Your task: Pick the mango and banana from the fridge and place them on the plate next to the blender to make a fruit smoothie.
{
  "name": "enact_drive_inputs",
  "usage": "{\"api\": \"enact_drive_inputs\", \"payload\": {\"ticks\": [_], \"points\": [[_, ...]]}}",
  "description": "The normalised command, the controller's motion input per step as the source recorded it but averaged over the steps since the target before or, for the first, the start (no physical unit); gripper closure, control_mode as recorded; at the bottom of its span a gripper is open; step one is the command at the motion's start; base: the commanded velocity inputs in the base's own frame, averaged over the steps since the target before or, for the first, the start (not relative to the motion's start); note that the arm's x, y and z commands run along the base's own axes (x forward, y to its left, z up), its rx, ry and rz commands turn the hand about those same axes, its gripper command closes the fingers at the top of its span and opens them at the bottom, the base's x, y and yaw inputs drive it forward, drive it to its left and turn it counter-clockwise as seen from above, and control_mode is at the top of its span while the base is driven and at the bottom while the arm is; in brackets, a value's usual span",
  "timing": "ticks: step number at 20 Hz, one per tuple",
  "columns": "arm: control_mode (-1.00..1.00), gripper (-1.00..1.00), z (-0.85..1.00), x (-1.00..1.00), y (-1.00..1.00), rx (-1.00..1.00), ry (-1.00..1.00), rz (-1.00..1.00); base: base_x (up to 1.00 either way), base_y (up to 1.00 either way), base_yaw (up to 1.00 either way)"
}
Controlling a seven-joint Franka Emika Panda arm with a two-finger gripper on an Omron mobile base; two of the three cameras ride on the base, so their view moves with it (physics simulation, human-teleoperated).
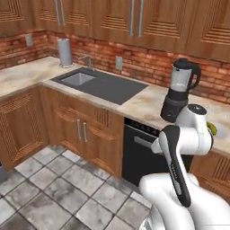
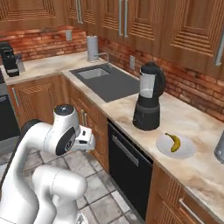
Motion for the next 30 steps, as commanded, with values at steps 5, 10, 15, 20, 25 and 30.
{"api": "enact_drive_inputs", "payload": {"ticks": [5,10,15,20,25,30], "points": [[1.00,-1.00,0.00,0.00,0.00,0.00,0.00,0.00,-0.34,-0.21,0.79],[1.00,-1.00,0.00,0.00,0.00,0.00,0.00,0.00,-0.45,-0.07,0.79],[1.00,-1.00,0.00,0.00,0.00,0.00,0.00,0.00,-0.44,-0.02,0.79],[1.00,-1.00,0.00,0.00,0.00,0.00,0.00,0.00,-0.52,0.04,0.76],[1.00,-1.00,0.00,0.00,0.00,0.00,0.00,0.00,-0.23,0.55,0.75],[1.00,-1.00,0.00,0.00,0.00,0.00,0.00,0.00,0.00,0.97,0.65]]}}
